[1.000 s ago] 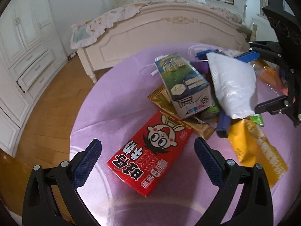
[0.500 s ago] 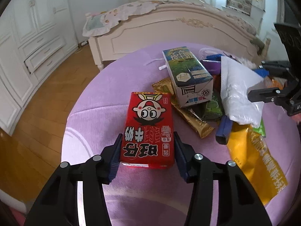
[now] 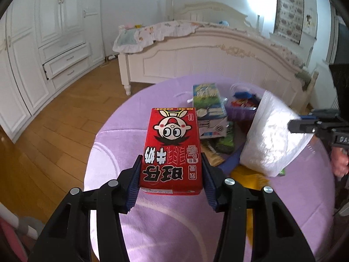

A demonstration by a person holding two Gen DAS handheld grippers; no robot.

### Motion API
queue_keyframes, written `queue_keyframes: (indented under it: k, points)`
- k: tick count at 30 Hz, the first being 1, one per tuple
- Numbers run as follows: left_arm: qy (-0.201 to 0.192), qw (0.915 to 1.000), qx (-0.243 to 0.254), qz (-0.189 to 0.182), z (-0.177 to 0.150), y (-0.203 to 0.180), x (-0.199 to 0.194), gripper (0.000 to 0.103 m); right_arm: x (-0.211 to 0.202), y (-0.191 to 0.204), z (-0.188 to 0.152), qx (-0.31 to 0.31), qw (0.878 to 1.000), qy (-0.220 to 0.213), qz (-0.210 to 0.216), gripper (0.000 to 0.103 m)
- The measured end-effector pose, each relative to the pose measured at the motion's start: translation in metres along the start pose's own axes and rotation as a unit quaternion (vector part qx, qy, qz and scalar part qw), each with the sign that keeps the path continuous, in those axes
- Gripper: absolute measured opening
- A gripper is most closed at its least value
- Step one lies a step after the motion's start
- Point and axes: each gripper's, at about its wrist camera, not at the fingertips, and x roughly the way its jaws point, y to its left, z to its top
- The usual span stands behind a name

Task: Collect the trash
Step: 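Carry the red box and white envelope with both tools over the black bin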

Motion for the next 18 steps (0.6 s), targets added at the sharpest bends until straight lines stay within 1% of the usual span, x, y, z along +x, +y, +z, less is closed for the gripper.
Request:
queue_keyframes:
  k: [2, 4, 7, 8, 10, 12, 14, 15, 16, 17, 18]
  points:
    - [-0.006, 1.0000, -0.003, -0.003, 0.001, -0.003, -0.008, 0.049, -0.010, 0.002, -0.004, 0.010, 1.000, -0.010, 0.010, 0.014]
    - [-0.013, 0.9999, -0.004, -0.007, 0.004, -0.010, -0.016, 0.049, -0.018, 0.005, -0.006, 0.014, 1.000, -0.023, 0.011, 0.013]
    - [-0.024, 0.9995, -0.006, -0.018, 0.011, -0.025, -0.027, 0.049, -0.038, 0.003, -0.008, 0.018, 0.998, -0.054, 0.014, 0.010]
    - [-0.028, 0.9993, -0.003, -0.023, 0.015, -0.032, -0.030, 0.049, -0.040, 0.004, -0.008, 0.019, 0.998, -0.056, 0.016, 0.010]
    - [-0.029, 0.9992, 0.009, -0.028, 0.020, -0.045, -0.030, 0.049, -0.040, 0.000, -0.012, 0.026, 0.998, -0.047, 0.019, 0.010]
    - [-0.023, 0.9993, 0.016, -0.026, 0.023, -0.054, -0.024, 0.049, -0.032, -0.006, -0.016, 0.040, 0.999, -0.031, 0.004, 0.010]
    - [-0.015, 0.9995, 0.007, -0.027, 0.024, -0.061, -0.018, 0.049, -0.030, -0.013, -0.019, 0.056, 0.998, -0.021, -0.013, 0.020]
    - [-0.013, 0.9994, 0.002, -0.032, 0.023, -0.063, -0.018, 0.049, -0.031, -0.016, -0.021, 0.061, 0.998, -0.023, -0.024, 0.040]
    - [-0.013, 0.9993, -0.001, -0.036, 0.022, -0.066, -0.018, 0.049, -0.031, -0.020, -0.024, 0.064, 0.997, -0.026, -0.032, 0.075]
    - [-0.013, 0.9992, 0.000, -0.037, 0.021, -0.069, -0.018, 0.049, -0.030, -0.026, -0.029, 0.074, 0.996, -0.028, -0.033, 0.087]
    - [-0.012, 0.9993, 0.001, -0.035, 0.018, -0.070, -0.018, 0.049, -0.029, -0.030, -0.032, 0.083, 0.996, -0.027, -0.024, 0.089]
